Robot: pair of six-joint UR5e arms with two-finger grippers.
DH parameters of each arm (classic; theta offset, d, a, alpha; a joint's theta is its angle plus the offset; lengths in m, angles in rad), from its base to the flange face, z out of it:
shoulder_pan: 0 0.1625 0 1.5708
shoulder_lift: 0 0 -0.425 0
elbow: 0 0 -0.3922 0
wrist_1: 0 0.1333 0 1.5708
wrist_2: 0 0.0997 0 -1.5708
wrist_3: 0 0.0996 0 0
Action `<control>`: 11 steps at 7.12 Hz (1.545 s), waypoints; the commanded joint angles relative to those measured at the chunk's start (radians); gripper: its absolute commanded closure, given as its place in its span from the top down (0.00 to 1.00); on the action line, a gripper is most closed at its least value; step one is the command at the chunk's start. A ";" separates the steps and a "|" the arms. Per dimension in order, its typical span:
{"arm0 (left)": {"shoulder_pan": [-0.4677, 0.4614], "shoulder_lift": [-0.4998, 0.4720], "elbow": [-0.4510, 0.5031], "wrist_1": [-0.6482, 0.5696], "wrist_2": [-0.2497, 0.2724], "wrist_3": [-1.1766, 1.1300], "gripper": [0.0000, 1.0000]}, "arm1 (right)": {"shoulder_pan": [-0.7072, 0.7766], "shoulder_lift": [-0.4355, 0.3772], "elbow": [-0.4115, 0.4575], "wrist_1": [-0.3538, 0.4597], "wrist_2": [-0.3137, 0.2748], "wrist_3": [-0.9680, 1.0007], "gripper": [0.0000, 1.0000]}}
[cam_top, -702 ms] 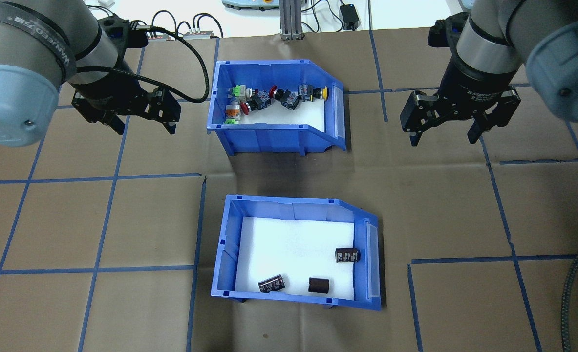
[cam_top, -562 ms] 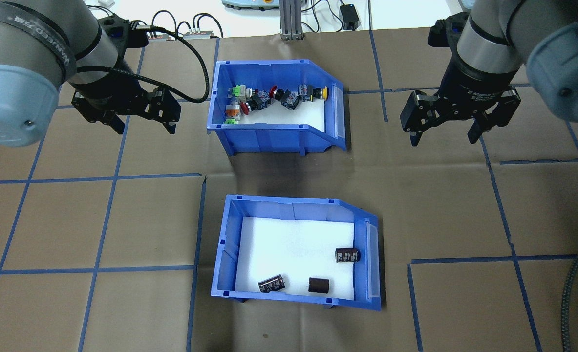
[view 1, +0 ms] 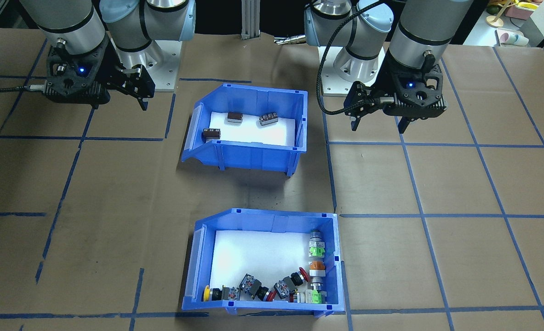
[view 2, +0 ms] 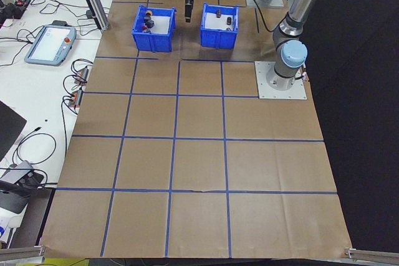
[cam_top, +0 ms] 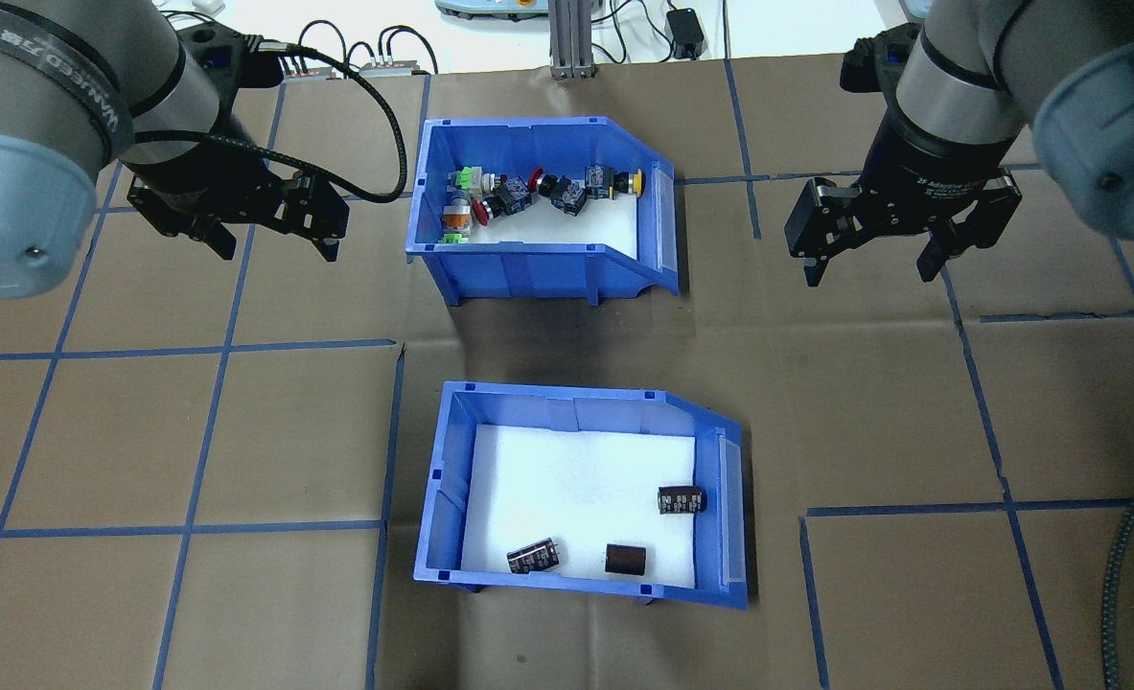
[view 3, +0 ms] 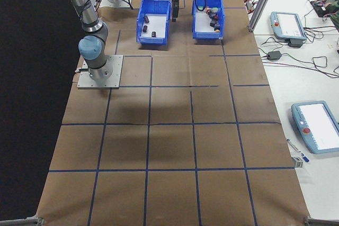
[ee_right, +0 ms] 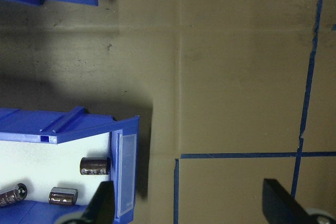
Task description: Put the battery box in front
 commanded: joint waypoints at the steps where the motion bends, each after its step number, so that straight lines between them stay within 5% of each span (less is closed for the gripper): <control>1: 0.002 -0.006 0.003 0.003 -0.001 -0.018 1.00 | -0.001 0.001 0.000 0.000 0.000 0.000 1.00; 9: 0.007 0.004 -0.005 0.079 -0.009 -0.136 1.00 | 0.002 0.047 -0.021 -0.028 0.002 0.002 1.00; 11: 0.005 0.065 -0.075 0.064 -0.012 -0.465 1.00 | 0.016 0.126 -0.107 -0.017 0.003 -0.001 1.00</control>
